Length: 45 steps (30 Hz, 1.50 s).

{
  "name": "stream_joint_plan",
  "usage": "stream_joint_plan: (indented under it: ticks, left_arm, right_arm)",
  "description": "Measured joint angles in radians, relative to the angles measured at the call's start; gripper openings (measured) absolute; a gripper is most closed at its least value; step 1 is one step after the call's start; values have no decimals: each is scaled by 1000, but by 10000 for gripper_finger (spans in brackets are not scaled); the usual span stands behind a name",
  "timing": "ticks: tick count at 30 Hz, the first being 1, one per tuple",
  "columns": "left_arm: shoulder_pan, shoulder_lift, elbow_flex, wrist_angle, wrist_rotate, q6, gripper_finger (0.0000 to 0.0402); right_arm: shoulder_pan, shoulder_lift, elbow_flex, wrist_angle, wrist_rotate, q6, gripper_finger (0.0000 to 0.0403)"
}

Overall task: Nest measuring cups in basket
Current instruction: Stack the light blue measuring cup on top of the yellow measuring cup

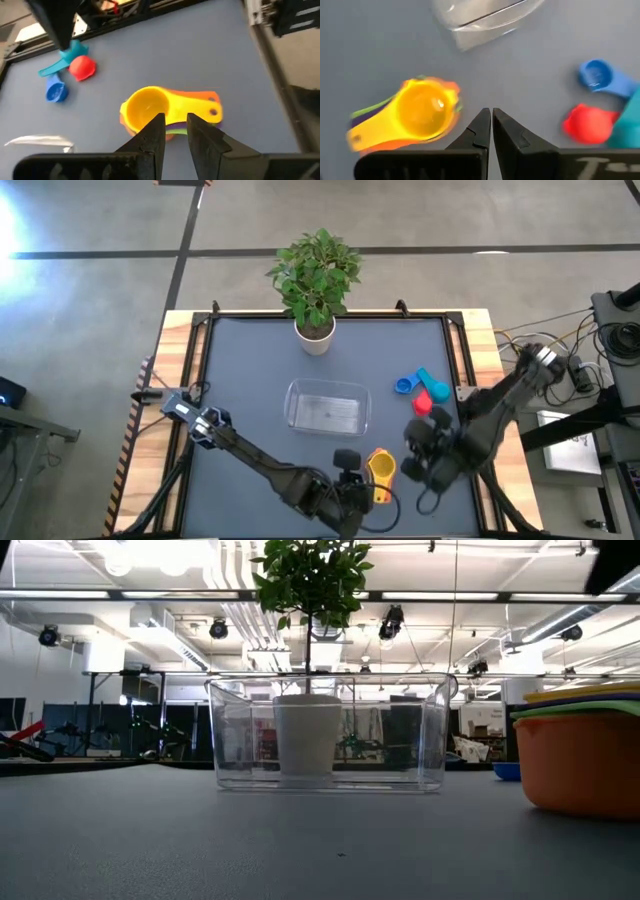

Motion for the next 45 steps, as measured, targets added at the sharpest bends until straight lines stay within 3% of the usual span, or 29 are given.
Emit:
stream_joint_plan:
  ticks: [6,10,14,21,24,27,32,37,40,45]
  left_arm:
    - [41,-14,-54,-19,-11,7,62]
    - [77,-88,-211,94,-10,8,60]
    - [106,-271,-528,355,41,13,54]
    - [147,-650,-1161,1027,111,39,48]
    - [166,-746,-1362,1292,117,45,48]
    - [181,-807,-1493,1428,131,45,48]
    - [187,-853,-1601,1522,132,44,48]
    - [186,-857,-1617,1518,133,42,48]
    - [186,-857,-1613,1506,145,41,48]
    - [186,-857,-1612,1503,186,34,48]
  right_arm:
    - [-147,-251,-188,21,2,-97,8]
    - [-253,-394,-316,59,-53,-143,8]
    - [-355,-483,-402,77,-112,-199,8]
    - [-582,-517,-430,78,-180,-367,8]
    - [-735,-486,-427,82,-241,-480,8]
    - [-901,-438,-427,94,-317,-598,9]
    - [-1119,-367,-427,145,-382,-795,36]
    - [-1241,-296,-427,231,-475,-921,113]
    - [-1277,-246,-426,245,-445,-924,171]
    - [-1296,-149,-426,265,-309,-798,245]
